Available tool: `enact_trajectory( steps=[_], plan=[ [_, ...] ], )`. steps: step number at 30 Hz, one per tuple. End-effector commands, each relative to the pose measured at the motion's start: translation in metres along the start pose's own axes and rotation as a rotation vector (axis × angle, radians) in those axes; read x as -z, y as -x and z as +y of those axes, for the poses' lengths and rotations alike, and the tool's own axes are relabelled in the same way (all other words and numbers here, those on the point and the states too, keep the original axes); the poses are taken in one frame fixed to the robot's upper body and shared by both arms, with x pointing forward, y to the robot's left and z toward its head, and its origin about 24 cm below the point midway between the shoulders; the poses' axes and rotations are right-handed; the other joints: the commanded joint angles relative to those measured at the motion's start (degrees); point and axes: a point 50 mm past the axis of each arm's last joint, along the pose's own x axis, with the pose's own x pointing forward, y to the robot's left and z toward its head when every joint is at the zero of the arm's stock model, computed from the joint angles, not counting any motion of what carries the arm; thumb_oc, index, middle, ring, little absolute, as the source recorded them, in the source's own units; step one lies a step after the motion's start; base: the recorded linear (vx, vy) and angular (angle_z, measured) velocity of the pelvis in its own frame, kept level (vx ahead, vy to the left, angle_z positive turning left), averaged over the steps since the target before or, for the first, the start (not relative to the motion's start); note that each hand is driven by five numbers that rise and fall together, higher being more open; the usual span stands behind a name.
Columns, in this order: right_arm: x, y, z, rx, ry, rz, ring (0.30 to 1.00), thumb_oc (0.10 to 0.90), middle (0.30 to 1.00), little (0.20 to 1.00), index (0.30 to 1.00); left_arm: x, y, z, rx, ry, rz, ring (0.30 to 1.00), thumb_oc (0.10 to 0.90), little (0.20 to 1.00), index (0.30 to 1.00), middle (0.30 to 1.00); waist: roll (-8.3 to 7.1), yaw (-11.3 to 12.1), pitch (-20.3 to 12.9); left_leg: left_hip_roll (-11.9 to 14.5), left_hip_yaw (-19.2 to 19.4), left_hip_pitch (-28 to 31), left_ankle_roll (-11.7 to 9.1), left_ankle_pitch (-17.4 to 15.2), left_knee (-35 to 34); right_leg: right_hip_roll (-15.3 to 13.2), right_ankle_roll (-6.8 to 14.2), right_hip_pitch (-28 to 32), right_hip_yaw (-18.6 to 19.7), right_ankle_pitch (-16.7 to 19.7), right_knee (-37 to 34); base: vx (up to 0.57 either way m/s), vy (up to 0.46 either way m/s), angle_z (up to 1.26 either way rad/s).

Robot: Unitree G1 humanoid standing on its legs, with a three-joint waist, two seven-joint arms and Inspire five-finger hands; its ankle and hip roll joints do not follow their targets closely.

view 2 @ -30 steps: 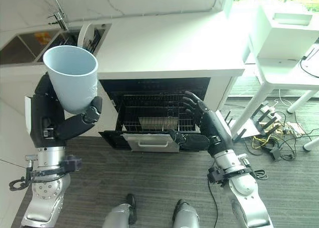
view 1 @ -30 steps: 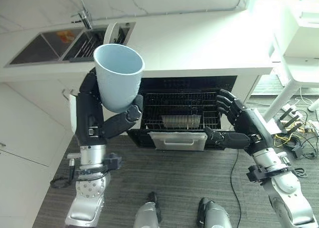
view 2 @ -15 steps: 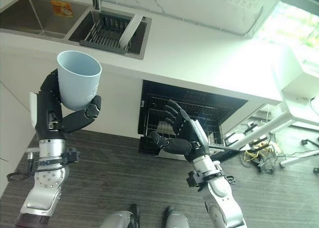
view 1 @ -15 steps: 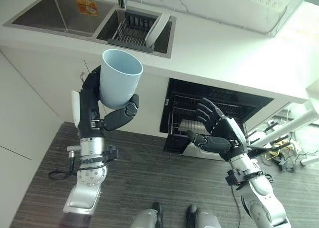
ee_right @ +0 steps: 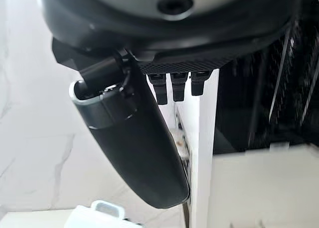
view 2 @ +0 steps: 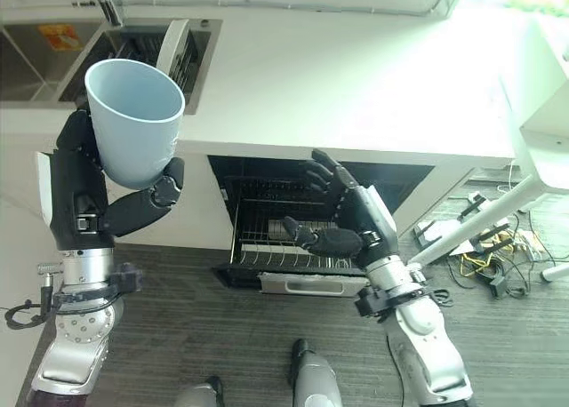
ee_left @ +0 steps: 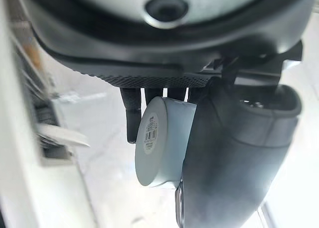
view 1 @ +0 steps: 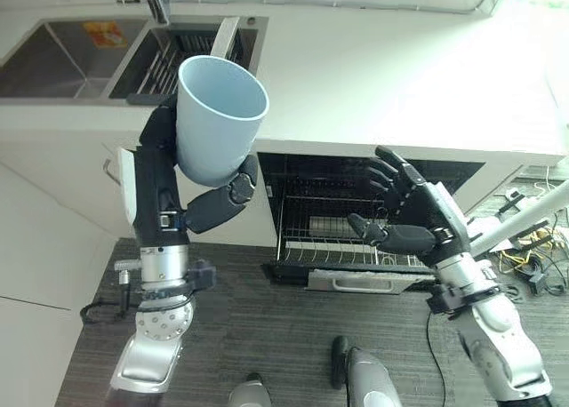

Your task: Place the dishes in the dishwasher.

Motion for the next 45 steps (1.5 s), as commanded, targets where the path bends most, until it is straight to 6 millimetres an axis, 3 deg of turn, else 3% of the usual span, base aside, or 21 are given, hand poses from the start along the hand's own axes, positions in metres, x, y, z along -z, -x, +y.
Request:
enact_trajectory(
  steps=[1,2,4,7,10,14,16,19,23,27,32,45],
  plan=[
    [-0.029,-0.004,0.015,-0.052,-0.057,-0.194,0.9,0.8,0.9,0.9,0.9,-0.032,-0.007,0.0,0.009,0.091,-0.233,0.3,0.4,0.3,0.3,0.3,0.23,-0.3,-4.6,-6.3,1.8,-4.6,3.8,-10.5,1.6,1.1,6.7,3.8,4.1,-1.8,-8.1,0.12,0.065,-0.03],
    [-0.026,-0.004,0.018,-0.05,-0.06,-0.194,0.9,0.8,0.9,0.9,0.9,-0.032,-0.004,-0.002,0.035,0.093,-0.241,0.3,0.4,0.3,0.3,0.3,1.79,-0.1,-4.2,-6.5,1.6,-7.5,3.6,-10.1,1.6,2.9,7.2,4.3,4.5,-2.2,-8.1,0.09,0.062,0.0],
    [-0.025,-0.003,0.019,-0.048,-0.065,-0.199,0.9,0.8,0.9,0.9,0.9,-0.032,-0.004,-0.004,0.051,0.101,-0.248,0.3,0.4,0.3,0.3,0.3,2.01,0.2,-4.1,-6.6,1.6,-8.5,3.4,-9.5,1.6,3.3,7.3,4.7,4.3,-2.5,-8.1,0.06,0.049,0.0],
    [-0.023,-0.009,0.025,-0.078,-0.09,-0.209,0.9,0.8,0.9,0.9,0.9,-0.03,-0.008,-0.012,0.076,0.092,-0.249,0.3,0.4,0.3,0.3,0.3,1.45,1.2,-4.7,-7.9,-1.3,-8.4,4.5,-10.9,1.6,3.0,7.6,4.9,3.8,-2.7,-8.1,0.03,0.157,-0.18],
    [-0.02,-0.007,0.03,-0.075,-0.153,-0.191,0.9,0.8,0.9,0.9,0.9,-0.025,-0.01,-0.016,0.101,0.126,-0.21,0.3,0.4,0.3,0.3,0.3,0.26,1.3,-6.1,-7.9,-0.3,-7.1,5.1,-12.8,1.6,1.8,8.3,6.1,1.3,-2.4,-8.1,0.05,0.172,-0.46],
    [-0.019,-0.004,0.029,-0.071,-0.24,-0.201,0.9,0.8,0.9,0.9,0.9,-0.022,-0.008,-0.021,0.169,0.084,-0.205,0.3,0.4,0.3,0.3,0.3,-0.06,1.0,-5.6,-7.6,-1.8,-6.1,6.2,-13.1,1.6,3.0,8.5,8.7,0.4,-0.7,-8.1,0.02,0.045,-0.17],
    [-0.018,-0.006,0.031,-0.075,-0.282,-0.232,0.9,0.8,0.9,0.9,0.9,-0.02,-0.012,-0.021,0.175,0.051,-0.221,0.3,0.4,0.3,0.3,0.3,-0.63,1.3,-5.2,-7.4,-2.4,-6.4,6.4,-13.1,1.6,0.0,9.7,6.9,0.8,0.0,-8.1,-0.07,-0.154,-0.03],
    [-0.02,-0.012,0.038,-0.103,-0.296,-0.255,0.9,0.8,0.9,0.9,0.9,-0.018,-0.016,-0.019,0.129,0.026,-0.216,0.3,0.4,0.3,0.3,0.3,-1.0,1.8,-5.3,-7.3,-2.3,-6.5,6.4,-13.6,1.6,-1.9,10.6,5.0,1.3,1.0,-8.1,-0.08,-0.201,0.05],
    [-0.025,-0.026,0.044,-0.139,-0.35,-0.237,0.9,0.8,0.9,0.9,0.9,-0.014,-0.019,-0.018,-0.04,-0.012,-0.232,0.3,0.4,0.3,0.3,0.3,-1.14,2.8,-6.7,-5.7,-0.9,-6.8,5.5,-13.8,1.6,-1.7,9.8,4.4,0.3,-0.6,-8.1,-0.03,-0.192,0.04],
    [-0.033,-0.033,0.045,-0.176,-0.383,-0.239,0.9,0.8,0.9,0.9,0.9,-0.004,-0.014,-0.032,-0.02,-0.096,-0.199,0.3,0.4,0.3,0.3,0.3,-1.77,3.2,-8.2,-4.2,0.5,-5.6,4.6,-14.4,1.6,-0.5,8.2,6.1,-0.1,-2.8,-8.1,0.03,-0.157,0.09],
    [-0.038,-0.036,0.049,-0.237,-0.436,-0.233,0.9,0.8,0.9,0.9,0.9,0.009,-0.009,-0.037,-0.025,-0.195,-0.197,0.3,0.4,0.3,0.3,0.3,-1.44,2.9,-9.2,-3.1,0.7,-5.1,3.8,-14.3,1.6,0.6,7.4,7.3,0.2,-4.1,-8.1,0.02,-0.07,-0.09],
    [-0.043,-0.046,0.059,-0.284,-0.498,-0.241,0.9,0.8,0.9,0.9,0.9,0.024,0.001,-0.049,0.009,-0.269,-0.244,0.3,0.4,0.3,0.3,0.3,-1.4,3.1,-11.3,-2.8,0.3,-3.2,3.4,-15.2,1.6,0.3,7.4,9.2,-0.3,-4.5,-8.1,0.05,-0.01,0.01]
  ],
)
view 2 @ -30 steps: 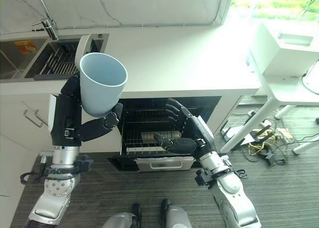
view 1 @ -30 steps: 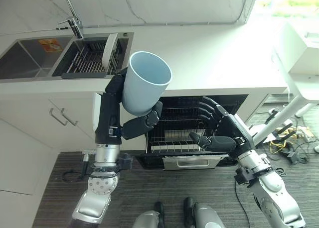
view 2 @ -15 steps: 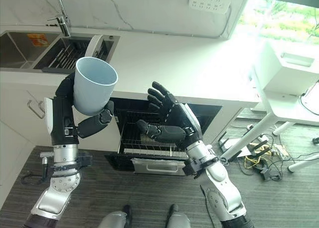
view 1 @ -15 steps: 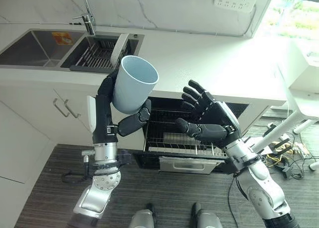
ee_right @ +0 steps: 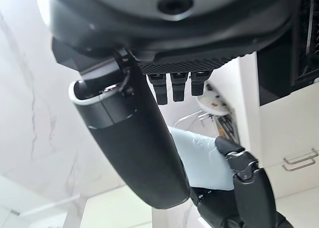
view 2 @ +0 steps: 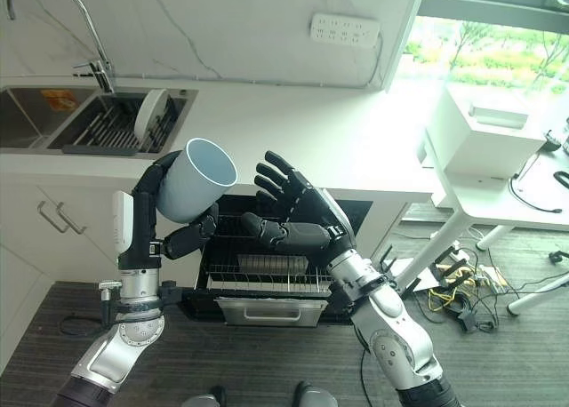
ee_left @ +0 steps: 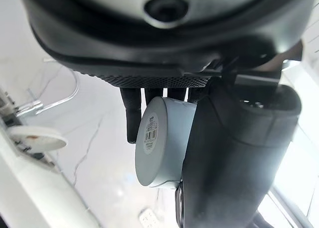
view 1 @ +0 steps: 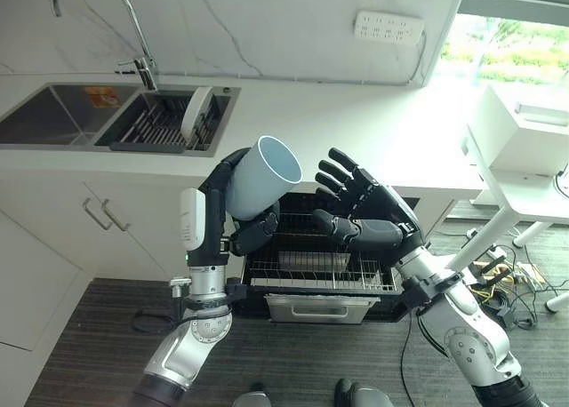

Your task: Place the dishes in the dishwasher.

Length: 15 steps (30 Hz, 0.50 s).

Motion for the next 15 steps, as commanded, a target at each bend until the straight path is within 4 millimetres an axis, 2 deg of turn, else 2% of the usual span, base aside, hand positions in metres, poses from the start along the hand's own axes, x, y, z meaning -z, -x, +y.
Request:
enact_trajectory(
  steps=[1,15],
  plan=[
    [-0.045,-0.017,0.022,-0.132,-0.002,-0.257,0.9,0.8,0.9,0.9,0.9,-0.034,-0.03,0.002,-0.093,0.092,-0.264,0.3,0.4,0.3,0.3,0.3,-0.96,0.3,-3.3,-1.0,0.2,1.9,0.9,-13.8,4.6,-0.1,3.5,5.0,-1.4,-7.4,-2.2,0.05,0.011,0.02],
    [-0.037,-0.03,0.029,-0.115,-0.05,-0.232,0.9,0.8,0.9,0.9,0.9,-0.054,-0.023,-0.015,-0.082,0.156,-0.425,0.3,0.4,0.3,0.3,0.3,-1.68,0.8,-4.0,-0.7,0.3,2.5,0.9,-14.5,4.6,-0.9,4.3,5.7,-1.9,-7.4,-2.2,0.04,0.006,0.0]
  ],
)
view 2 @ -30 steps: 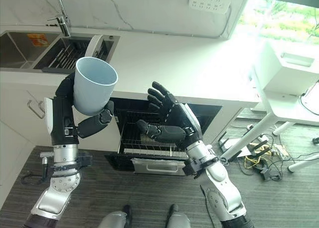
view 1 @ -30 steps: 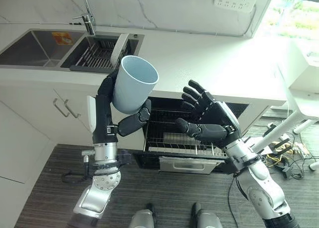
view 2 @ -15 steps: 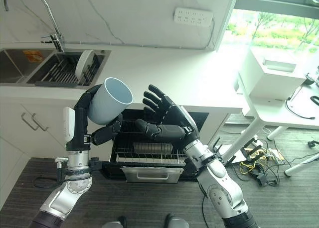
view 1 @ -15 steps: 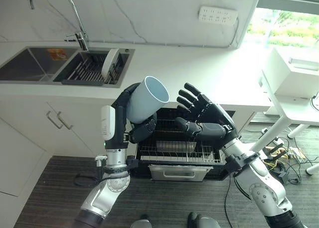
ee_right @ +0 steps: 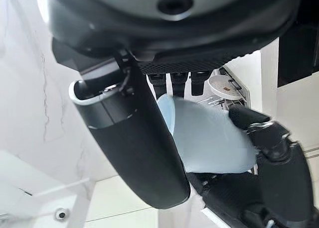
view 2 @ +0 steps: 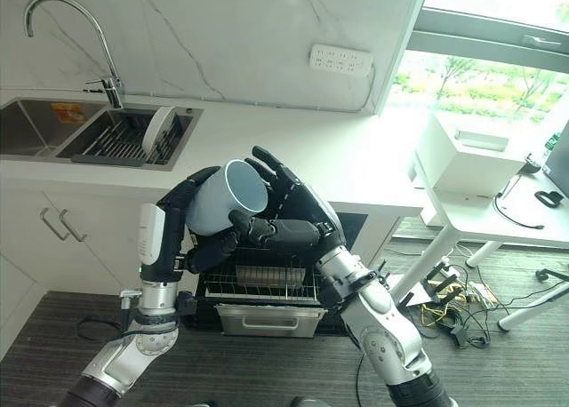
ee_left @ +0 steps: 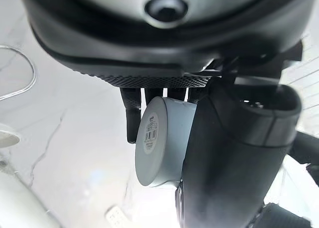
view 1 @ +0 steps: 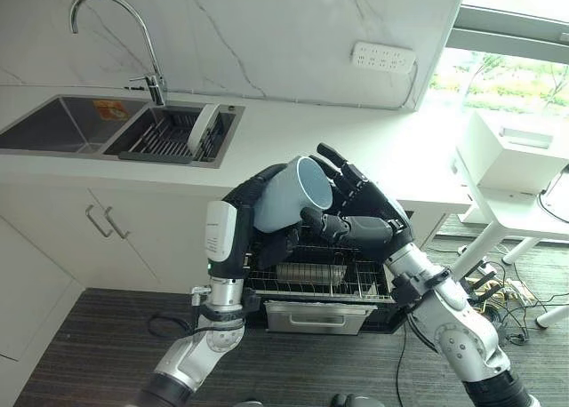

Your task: Place the dishes in the dishwasher.

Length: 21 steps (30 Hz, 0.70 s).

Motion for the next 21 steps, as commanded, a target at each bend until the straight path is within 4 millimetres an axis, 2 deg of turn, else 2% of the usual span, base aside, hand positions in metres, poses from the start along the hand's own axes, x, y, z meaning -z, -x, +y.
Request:
enact_trajectory(
  steps=[1,10,21],
  plan=[
    [-0.043,-0.022,0.019,-0.1,-0.008,-0.238,0.9,0.8,0.9,0.9,0.9,-0.035,-0.04,0.006,-0.148,0.108,-0.284,0.3,0.4,0.3,0.3,0.3,0.08,0.6,-1.8,-0.6,0.4,1.8,1.1,-14.0,4.2,-0.5,4.4,4.8,-2.0,-7.3,-1.9,0.03,0.005,0.0],
    [-0.038,-0.027,0.017,-0.081,0.003,-0.219,0.9,0.8,0.9,0.9,0.9,-0.047,-0.044,0.003,-0.169,0.115,-0.357,0.3,0.4,0.3,0.3,0.3,-0.14,0.7,-1.7,-0.6,0.4,2.3,1.4,-14.4,4.2,-0.7,4.7,5.1,-2.0,-7.2,-1.9,0.03,0.0,0.0],
    [-0.047,-0.032,0.025,-0.097,0.002,-0.277,0.9,0.8,0.9,0.9,0.9,-0.055,-0.043,-0.006,-0.094,0.162,-0.373,0.3,0.4,0.3,0.3,0.3,0.34,0.8,-1.8,-0.8,0.6,2.2,1.5,-14.5,4.2,-1.0,4.7,5.1,-2.0,-7.5,-1.9,0.0,0.0,0.0]
  ],
)
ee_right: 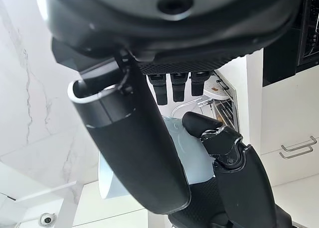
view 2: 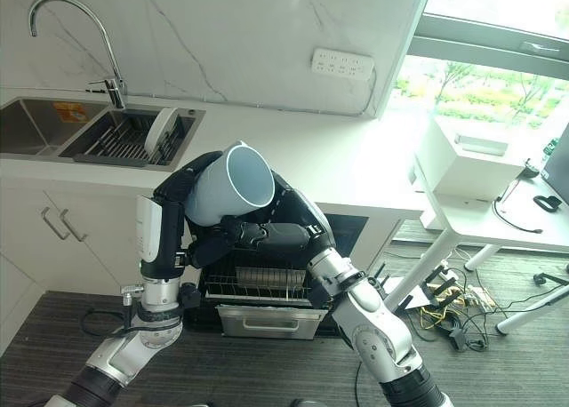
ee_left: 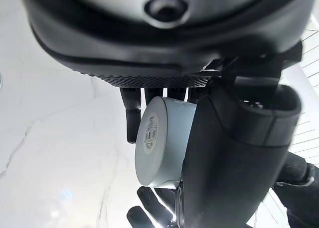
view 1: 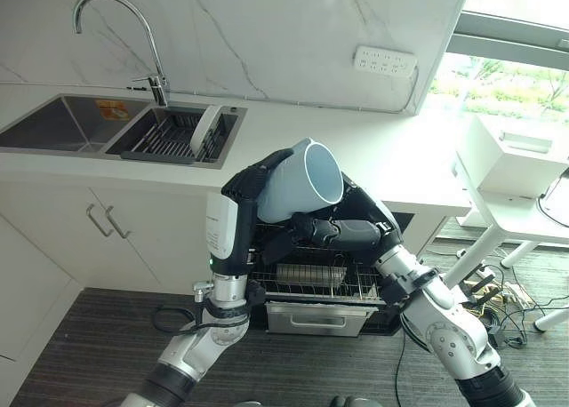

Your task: Place the dishes in the dishwasher.

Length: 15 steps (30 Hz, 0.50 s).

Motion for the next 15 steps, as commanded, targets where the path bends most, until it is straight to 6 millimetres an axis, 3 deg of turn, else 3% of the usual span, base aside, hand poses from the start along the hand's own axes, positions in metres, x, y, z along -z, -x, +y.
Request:
enact_trajectory(
  steps=[1,15],
  plan=[
    [-0.057,-0.024,0.026,-0.116,0.009,-0.32,0.9,0.8,0.9,0.9,0.9,-0.043,-0.037,-0.006,-0.05,0.18,-0.273,0.3,0.4,0.3,0.3,0.3,0.88,0.6,-1.5,-0.7,0.6,2.3,1.0,-14.1,3.6,-0.9,4.4,4.9,-2.0,-7.8,-1.6,0.0,0.0,0.0],
    [-0.073,-0.025,0.033,-0.141,0.015,-0.415,0.9,0.8,0.9,0.9,0.9,-0.048,-0.035,-0.014,0.002,0.237,-0.257,0.3,0.4,0.3,0.3,0.3,1.38,0.7,-1.6,-0.7,0.6,1.9,0.9,-13.8,3.6,-1.0,4.1,4.8,-2.3,-8.1,-1.6,0.0,0.002,0.0]
  ],
)
